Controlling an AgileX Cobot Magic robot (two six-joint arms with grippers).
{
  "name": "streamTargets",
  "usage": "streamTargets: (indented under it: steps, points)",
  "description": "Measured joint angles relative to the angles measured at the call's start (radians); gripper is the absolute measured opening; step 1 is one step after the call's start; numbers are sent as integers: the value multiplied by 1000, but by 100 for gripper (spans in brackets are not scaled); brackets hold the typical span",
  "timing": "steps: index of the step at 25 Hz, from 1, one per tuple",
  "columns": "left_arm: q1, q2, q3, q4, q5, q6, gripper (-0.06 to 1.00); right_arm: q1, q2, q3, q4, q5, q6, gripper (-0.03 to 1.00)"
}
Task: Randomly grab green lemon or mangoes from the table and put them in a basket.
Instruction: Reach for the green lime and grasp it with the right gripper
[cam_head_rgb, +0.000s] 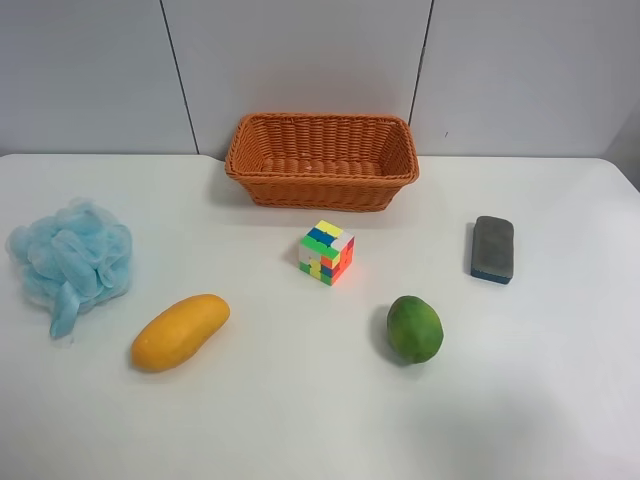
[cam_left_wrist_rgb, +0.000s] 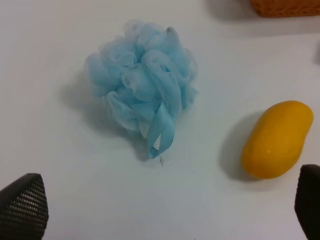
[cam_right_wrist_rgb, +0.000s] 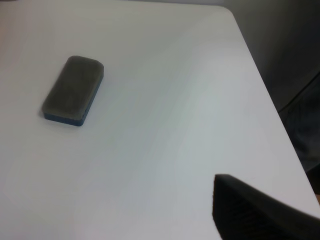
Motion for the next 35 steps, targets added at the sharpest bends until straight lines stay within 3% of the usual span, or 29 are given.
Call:
streamTargets:
  steps: [35]
  points:
    - [0, 0, 0, 0, 0, 0, 99, 0, 27, -12, 12, 15, -18, 99]
